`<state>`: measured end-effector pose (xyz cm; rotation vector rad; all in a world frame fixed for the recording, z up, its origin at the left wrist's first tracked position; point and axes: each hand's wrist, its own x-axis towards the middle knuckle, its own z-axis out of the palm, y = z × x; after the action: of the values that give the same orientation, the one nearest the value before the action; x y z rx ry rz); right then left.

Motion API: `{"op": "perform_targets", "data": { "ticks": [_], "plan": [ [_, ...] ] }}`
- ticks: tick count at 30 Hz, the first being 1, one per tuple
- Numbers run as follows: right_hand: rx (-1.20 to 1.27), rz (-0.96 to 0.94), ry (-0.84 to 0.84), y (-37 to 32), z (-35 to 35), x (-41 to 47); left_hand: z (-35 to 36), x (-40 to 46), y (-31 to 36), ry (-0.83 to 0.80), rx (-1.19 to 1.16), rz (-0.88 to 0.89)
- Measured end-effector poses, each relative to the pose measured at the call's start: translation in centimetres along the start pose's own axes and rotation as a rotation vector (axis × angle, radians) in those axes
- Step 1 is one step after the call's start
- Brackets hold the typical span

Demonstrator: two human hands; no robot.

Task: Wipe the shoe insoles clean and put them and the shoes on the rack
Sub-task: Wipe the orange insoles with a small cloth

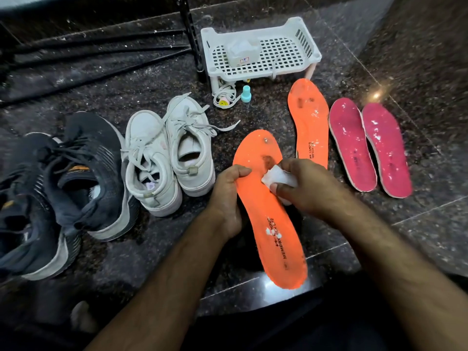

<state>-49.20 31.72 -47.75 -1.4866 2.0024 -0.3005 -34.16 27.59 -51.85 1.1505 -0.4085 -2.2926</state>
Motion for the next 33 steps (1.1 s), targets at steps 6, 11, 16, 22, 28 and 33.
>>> {"op": "perform_targets", "data": {
  "ticks": [6, 11, 16, 22, 28, 33],
  "plan": [
    [-0.007, -0.146, 0.005, -0.7, -0.3, -1.8, 0.0, -0.4, 0.1, -0.206, -0.062, -0.005],
    [-0.090, -0.173, 0.005, -0.3, -0.1, -1.7, 0.3, -0.1, -0.3, -0.258, -0.073, 0.013],
    [0.004, -0.131, -0.072, 0.4, -1.5, -1.2, 0.1, 0.1, -0.3, -0.296, -0.088, -0.028],
    [0.221, -0.022, 0.439, 3.3, -4.9, 0.7, 0.3, 0.6, -0.6, -0.341, -0.109, -0.119],
    [0.129, -0.115, 0.290, 2.4, -3.1, 1.0, 1.0, 0.5, -0.7, -0.046, 0.125, -0.018],
    [0.086, -0.145, 0.250, 2.1, -2.8, 1.0, 0.5, 0.5, -1.2, 0.099, 0.319, 0.160]
  ]
}}
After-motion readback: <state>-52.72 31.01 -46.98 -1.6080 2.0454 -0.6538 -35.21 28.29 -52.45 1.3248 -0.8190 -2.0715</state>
